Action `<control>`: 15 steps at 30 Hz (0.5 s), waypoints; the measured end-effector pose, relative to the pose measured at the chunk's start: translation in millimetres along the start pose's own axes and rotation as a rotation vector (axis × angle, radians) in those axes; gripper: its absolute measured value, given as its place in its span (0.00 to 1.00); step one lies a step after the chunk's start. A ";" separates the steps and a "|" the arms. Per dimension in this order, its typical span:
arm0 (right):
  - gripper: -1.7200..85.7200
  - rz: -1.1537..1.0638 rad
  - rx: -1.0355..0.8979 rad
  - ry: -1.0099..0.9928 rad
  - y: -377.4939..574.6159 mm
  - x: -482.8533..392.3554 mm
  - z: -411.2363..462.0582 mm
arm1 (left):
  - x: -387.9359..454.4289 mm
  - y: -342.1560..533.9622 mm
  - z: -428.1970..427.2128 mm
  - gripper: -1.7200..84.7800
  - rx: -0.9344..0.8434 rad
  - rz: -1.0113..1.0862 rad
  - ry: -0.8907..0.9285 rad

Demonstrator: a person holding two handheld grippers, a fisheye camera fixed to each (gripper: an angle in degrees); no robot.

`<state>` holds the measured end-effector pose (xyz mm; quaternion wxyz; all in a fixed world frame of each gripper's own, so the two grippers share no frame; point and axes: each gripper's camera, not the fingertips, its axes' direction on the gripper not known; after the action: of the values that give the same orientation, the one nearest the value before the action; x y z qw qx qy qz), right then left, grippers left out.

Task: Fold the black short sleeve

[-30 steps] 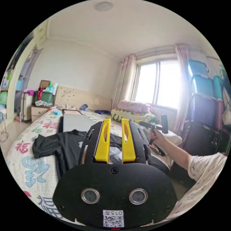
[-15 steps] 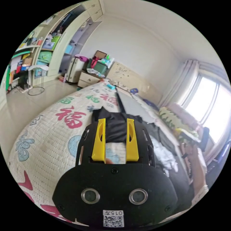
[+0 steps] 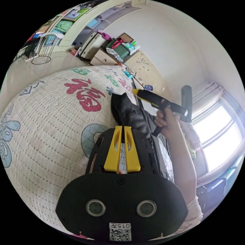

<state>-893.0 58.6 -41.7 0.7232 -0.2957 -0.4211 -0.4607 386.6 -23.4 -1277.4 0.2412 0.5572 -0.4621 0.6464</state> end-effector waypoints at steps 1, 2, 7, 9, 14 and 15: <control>0.15 -0.021 -0.037 0.015 -10.0 -6.3 23.4 | 5.1 17.7 5.0 0.02 0.012 -0.006 0.014; 0.15 -0.036 -0.082 0.029 -18.6 -11.5 45.5 | 6.9 34.0 10.6 0.02 0.019 -0.028 0.040; 0.12 -0.127 -0.224 0.119 -30.3 -33.2 105.3 | 11.3 85.8 31.2 0.01 0.037 -0.117 0.139; 0.07 -0.149 -0.221 0.140 -28.0 -38.4 106.9 | 28.0 100.7 34.8 0.01 0.041 -0.102 0.137; 0.01 -0.126 -0.018 0.123 -6.1 -27.1 31.6 | 106.0 133.1 24.5 0.01 0.098 0.031 0.127; 0.01 -0.116 0.008 0.123 -1.5 -23.2 17.8 | 116.2 135.7 22.7 0.01 0.105 0.050 0.130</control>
<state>-905.4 82.2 -53.7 0.7210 -0.2392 -0.3942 -0.5172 255.2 -128.6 -1213.4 0.2248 0.5142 -0.4248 0.7104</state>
